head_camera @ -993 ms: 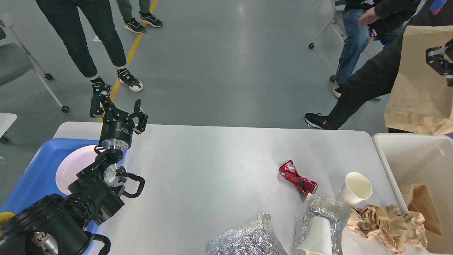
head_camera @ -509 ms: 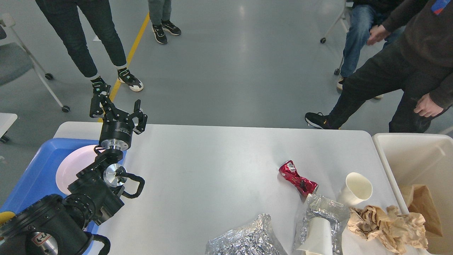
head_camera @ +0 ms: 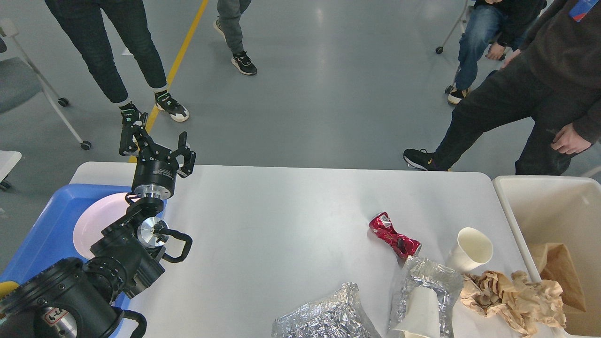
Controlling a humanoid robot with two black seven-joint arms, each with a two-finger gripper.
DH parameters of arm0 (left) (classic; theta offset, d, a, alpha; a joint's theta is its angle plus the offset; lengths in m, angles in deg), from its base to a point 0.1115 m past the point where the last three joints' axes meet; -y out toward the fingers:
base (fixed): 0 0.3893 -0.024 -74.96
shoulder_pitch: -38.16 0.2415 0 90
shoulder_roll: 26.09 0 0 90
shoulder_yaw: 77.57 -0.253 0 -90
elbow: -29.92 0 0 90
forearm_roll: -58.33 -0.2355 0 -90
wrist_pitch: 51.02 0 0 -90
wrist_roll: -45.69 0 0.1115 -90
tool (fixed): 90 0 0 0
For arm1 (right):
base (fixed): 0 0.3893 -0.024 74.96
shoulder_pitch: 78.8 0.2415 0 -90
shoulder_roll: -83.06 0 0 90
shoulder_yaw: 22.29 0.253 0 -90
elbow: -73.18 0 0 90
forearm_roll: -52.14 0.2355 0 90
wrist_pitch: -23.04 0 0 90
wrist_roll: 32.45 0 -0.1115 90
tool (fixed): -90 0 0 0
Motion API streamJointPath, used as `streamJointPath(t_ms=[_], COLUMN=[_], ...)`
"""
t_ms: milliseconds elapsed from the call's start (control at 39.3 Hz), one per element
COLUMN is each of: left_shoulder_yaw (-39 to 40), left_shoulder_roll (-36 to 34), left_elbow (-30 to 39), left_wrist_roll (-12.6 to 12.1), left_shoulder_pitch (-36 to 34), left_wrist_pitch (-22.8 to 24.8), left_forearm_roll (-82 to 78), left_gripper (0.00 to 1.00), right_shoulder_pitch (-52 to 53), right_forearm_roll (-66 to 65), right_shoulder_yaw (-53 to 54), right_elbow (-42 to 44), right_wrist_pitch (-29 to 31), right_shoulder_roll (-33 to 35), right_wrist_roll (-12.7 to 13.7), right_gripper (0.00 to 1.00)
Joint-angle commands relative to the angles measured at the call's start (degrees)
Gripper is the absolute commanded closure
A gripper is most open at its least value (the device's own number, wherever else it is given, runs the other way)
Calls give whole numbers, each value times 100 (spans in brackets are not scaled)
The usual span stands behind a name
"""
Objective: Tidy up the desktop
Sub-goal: 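Release the paper bag into the white bin with the right gripper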
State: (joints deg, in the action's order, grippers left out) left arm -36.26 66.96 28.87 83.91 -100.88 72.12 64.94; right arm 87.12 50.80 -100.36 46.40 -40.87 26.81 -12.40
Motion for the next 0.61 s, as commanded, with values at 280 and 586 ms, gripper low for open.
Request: streamJointPath(t_ms=[280, 586], left_shoulder_yaw=[0, 0], left_shoulder_roll=[2, -7], left_elbow=[0, 0], left_wrist_roll=[1, 1], left_shoulder_pitch=[0, 0], left_wrist_pitch=[0, 0], left_forearm_roll=[-1, -1], left_gripper=[3, 3], right_shoulder_pitch=[-1439, -1501], right_forearm_roll=[-6, -6], right_shoulder_yaw=[723, 977], right_elbow=[340, 349], right_wrist_pitch=[-922, -1106], right_shoulder_roll=[-404, -430], right_wrist_roll=[-10, -27], right_gripper=[100, 79])
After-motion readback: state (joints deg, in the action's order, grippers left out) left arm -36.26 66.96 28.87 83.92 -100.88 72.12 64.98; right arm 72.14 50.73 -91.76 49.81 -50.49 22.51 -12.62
